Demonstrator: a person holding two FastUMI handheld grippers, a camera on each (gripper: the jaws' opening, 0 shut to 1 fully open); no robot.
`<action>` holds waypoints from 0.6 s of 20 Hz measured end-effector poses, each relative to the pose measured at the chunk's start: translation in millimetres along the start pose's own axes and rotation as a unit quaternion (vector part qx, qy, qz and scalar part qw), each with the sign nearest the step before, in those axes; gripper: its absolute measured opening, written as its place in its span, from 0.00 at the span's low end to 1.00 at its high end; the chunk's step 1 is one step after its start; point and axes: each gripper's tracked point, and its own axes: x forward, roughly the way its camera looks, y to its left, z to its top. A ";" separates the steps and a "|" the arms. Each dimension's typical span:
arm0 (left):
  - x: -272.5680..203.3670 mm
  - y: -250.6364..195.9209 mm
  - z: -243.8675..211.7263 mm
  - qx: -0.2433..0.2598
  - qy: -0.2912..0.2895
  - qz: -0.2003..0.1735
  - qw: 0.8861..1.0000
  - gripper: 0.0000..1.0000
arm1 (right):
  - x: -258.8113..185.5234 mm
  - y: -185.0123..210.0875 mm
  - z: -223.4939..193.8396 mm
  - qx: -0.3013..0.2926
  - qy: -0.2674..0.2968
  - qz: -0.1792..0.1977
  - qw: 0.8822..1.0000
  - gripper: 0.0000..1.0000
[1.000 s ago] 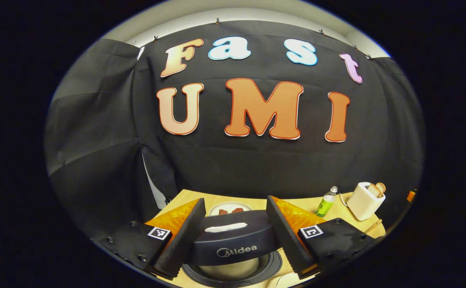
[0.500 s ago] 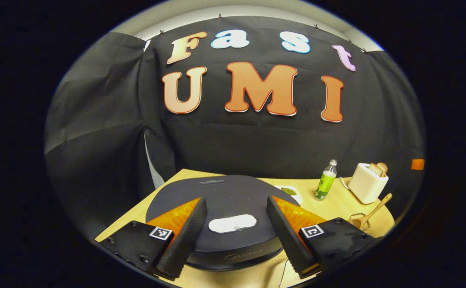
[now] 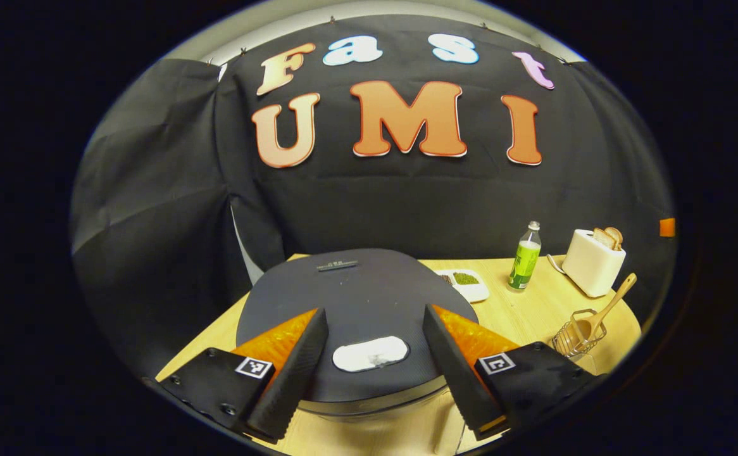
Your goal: Close the left gripper, press the button to open the rice cooker; take a wooden spoon from the chopstick holder with the right hand, scoop a spoonful of rice and pour it into the rice cooker, then put the wooden spoon back into the chopstick holder.
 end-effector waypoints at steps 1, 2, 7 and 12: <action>0.8 0.8 -4.7 -0.003 0.002 0.000 1.000 0.96 | -0.4 -0.6 -1.1 0.001 0.001 0.000 1.000 0.95; -1.8 -1.2 -10.9 0.002 0.003 0.001 1.000 0.96 | -0.5 -1.6 -2.6 0.001 0.002 -0.001 1.000 0.95; -1.1 -0.2 -2.0 0.017 -0.021 0.000 1.000 1.00 | -4.5 -6.8 -0.4 -0.005 -0.001 -0.006 1.000 0.95; -18.2 0.1 33.5 0.000 -0.017 0.001 1.000 1.00 | -10.5 -16.5 12.1 -0.003 -0.013 -0.016 1.000 0.95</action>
